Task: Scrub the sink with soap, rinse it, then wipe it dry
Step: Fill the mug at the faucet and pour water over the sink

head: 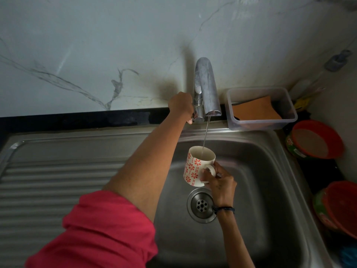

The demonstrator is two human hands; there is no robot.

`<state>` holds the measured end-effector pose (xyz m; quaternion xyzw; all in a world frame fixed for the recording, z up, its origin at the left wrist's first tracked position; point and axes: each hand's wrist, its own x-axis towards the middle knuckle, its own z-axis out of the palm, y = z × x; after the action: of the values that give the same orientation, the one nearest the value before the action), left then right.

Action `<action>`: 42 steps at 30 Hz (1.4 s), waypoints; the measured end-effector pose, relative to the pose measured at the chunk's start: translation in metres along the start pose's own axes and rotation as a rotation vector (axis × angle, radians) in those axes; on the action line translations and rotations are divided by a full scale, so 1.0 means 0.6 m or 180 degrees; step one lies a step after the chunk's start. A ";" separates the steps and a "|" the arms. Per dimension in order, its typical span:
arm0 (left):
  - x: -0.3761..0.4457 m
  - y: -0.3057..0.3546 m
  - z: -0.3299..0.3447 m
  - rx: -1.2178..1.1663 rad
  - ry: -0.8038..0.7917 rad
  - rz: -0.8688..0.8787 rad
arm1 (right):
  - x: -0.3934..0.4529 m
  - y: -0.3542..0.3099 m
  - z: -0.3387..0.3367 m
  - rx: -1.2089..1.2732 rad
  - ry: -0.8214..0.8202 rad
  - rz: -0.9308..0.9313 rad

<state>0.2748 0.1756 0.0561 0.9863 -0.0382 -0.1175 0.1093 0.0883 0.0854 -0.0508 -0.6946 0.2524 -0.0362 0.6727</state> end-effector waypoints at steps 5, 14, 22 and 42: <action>-0.001 0.001 0.000 0.0064 -0.0023 0.0014 | -0.003 -0.005 -0.001 -0.0011 -0.0003 -0.0009; -0.004 0.003 -0.007 0.0109 -0.0036 0.0000 | -0.001 -0.012 -0.001 0.0062 0.0003 -0.0019; -0.002 0.004 -0.002 -0.0130 0.0154 -0.0030 | 0.004 -0.016 -0.008 0.0053 0.0002 -0.0079; -0.009 0.011 -0.007 0.0203 0.0060 -0.0039 | 0.000 -0.010 -0.015 -0.0166 -0.0082 -0.0238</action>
<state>0.2705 0.1704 0.0630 0.9905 -0.0349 -0.1077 0.0775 0.0862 0.0769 -0.0443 -0.7212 0.2185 -0.0458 0.6558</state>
